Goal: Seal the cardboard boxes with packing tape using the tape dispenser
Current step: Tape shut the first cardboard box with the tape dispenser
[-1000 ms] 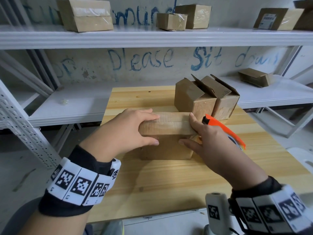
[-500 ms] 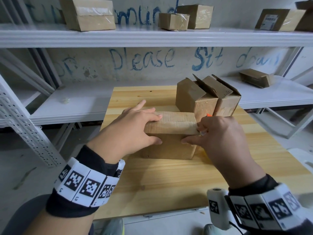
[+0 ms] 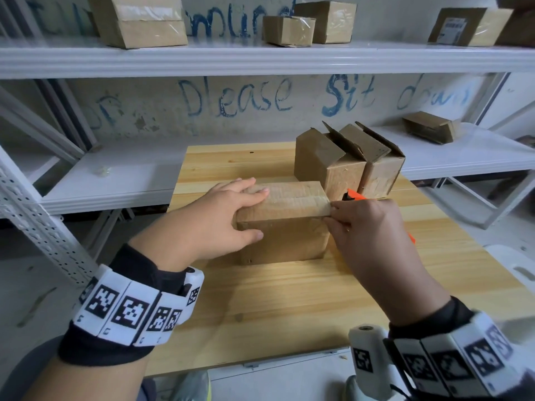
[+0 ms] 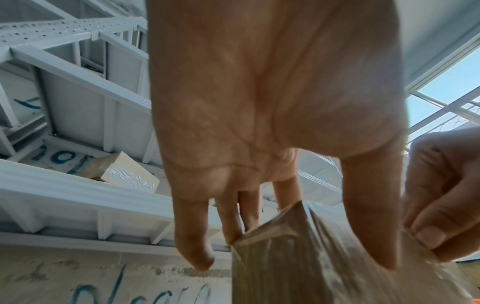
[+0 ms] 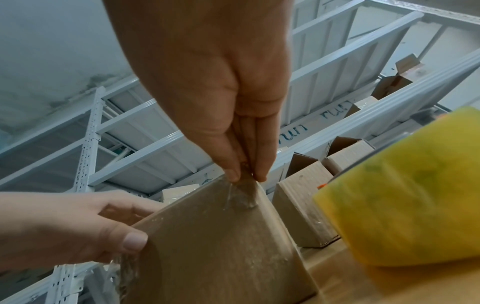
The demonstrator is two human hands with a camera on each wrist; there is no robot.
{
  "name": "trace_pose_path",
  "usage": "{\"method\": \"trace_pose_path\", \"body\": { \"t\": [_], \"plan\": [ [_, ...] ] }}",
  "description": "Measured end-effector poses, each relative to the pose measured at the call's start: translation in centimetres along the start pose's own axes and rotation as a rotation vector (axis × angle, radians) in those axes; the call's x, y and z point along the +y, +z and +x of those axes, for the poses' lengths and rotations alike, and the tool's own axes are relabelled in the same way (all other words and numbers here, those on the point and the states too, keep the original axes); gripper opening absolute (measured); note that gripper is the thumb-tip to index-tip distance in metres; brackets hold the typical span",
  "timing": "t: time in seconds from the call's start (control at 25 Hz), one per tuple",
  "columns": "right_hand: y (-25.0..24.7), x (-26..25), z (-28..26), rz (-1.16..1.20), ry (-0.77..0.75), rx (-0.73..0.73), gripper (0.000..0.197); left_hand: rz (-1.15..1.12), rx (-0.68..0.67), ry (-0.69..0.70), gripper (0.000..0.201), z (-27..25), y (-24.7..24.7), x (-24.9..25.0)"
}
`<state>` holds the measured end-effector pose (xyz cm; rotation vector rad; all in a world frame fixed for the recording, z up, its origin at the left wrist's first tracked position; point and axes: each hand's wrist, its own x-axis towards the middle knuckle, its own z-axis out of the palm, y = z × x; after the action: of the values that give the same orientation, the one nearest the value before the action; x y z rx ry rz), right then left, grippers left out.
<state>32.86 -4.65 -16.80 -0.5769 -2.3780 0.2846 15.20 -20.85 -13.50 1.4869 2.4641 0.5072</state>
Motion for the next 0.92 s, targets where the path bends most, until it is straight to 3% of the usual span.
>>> {"method": "trace_pose_path", "body": {
  "t": [0.48, 0.6, 0.76, 0.92],
  "plan": [
    [-0.1, 0.5, 0.1, 0.124, 0.099, 0.070, 0.016, 0.018, -0.014, -0.014, 0.073, 0.0, 0.0, -0.1],
    [-0.3, -0.2, 0.1, 0.213, 0.175, 0.069, 0.015, 0.056, -0.044, -0.089, 0.082, 0.0, 0.2, -0.2],
    [0.3, -0.6, -0.1, 0.269, 0.195, 0.008, 0.009, 0.061, 0.012, -0.143, 0.088, 0.1, 0.3, -0.7],
    [0.5, -1.1, -0.3, 0.295, 0.165, -0.105, 0.036, 0.027, 0.072, -0.160, 0.078, 0.4, 0.4, -1.6]
  ]
}}
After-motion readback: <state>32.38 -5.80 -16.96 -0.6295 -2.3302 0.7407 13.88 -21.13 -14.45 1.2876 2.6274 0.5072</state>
